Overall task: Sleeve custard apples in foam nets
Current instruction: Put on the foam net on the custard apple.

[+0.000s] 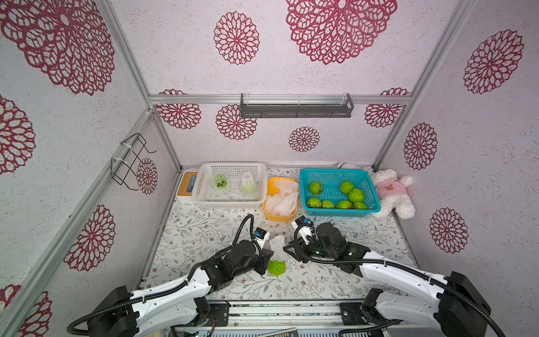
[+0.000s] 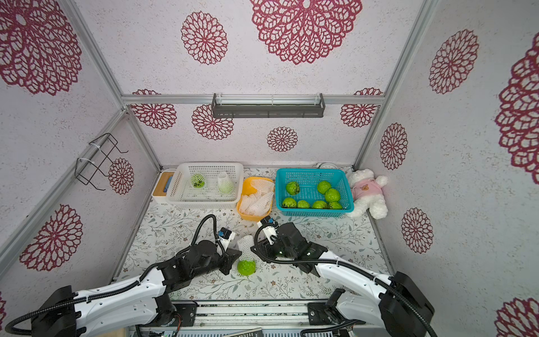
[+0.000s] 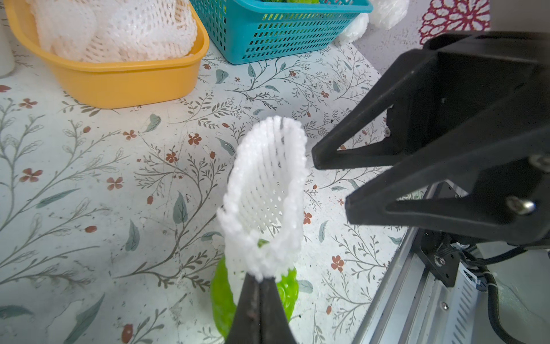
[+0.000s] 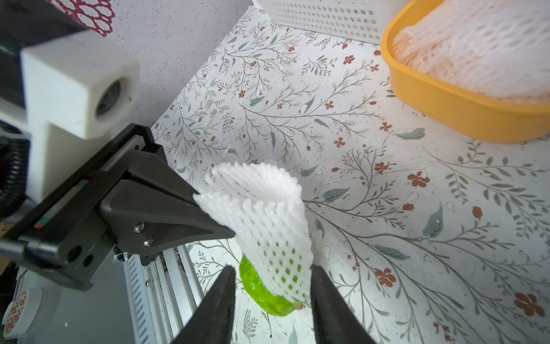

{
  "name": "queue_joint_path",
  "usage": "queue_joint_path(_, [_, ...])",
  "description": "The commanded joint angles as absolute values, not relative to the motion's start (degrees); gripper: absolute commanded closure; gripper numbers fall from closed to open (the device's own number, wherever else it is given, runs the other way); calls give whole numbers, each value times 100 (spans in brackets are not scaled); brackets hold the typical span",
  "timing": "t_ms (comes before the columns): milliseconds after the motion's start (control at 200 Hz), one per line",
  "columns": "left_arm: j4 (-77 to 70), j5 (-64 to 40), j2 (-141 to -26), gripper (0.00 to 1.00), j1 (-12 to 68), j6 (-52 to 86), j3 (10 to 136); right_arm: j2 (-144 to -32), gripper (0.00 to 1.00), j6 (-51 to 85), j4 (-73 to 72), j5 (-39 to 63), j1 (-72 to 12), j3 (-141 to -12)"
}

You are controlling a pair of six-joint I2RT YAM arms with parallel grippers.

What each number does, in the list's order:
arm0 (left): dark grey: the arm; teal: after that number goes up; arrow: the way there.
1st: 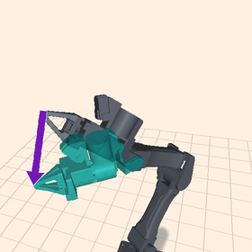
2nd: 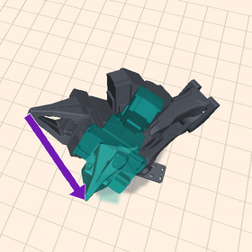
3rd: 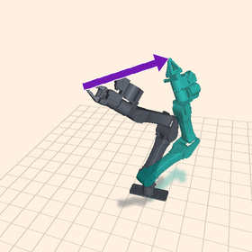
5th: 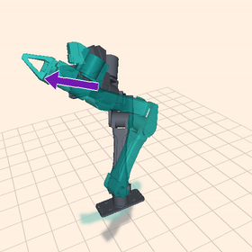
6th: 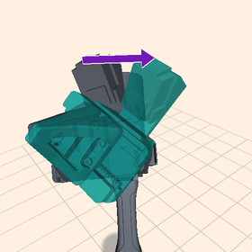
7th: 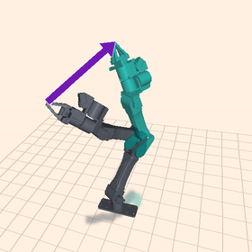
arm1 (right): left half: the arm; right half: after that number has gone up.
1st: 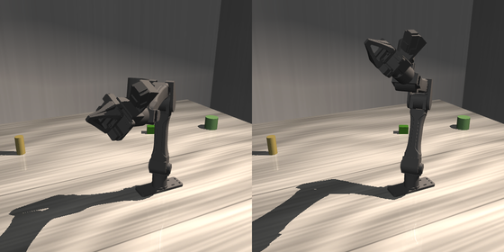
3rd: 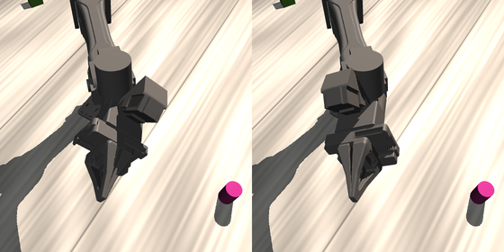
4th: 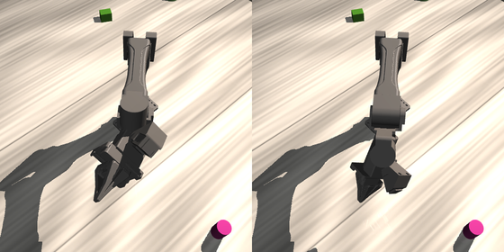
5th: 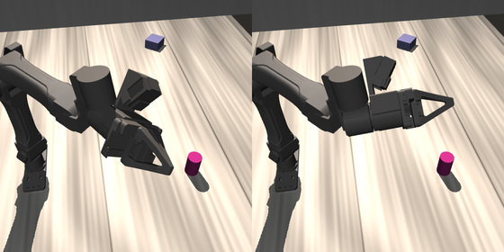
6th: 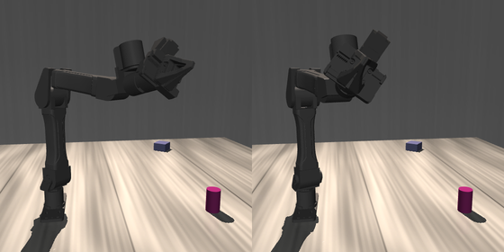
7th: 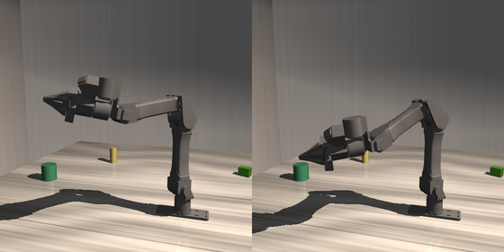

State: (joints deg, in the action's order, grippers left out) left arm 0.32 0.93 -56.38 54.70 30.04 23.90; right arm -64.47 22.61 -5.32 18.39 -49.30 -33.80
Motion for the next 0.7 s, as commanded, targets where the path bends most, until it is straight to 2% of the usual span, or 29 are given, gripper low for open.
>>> queue_joint_path(0, [88,176,-5526,100,5567,2982,2360,-6327,57,2328,-646,1940,-4990,-3349])
queue_joint_path(235, [261,239,-5370,100,5616,3105,2357,-6428,58,2314,-604,1995,-5104,-3313])
queue_joint_path(440, [527,298,-5052,100,5619,3236,2395,-6578,54,2206,-661,1884,-5367,-3348])
queue_joint_path(695, [531,176,-5103,100,5625,3311,2338,-6738,53,2191,-745,1732,-5497,-3393])
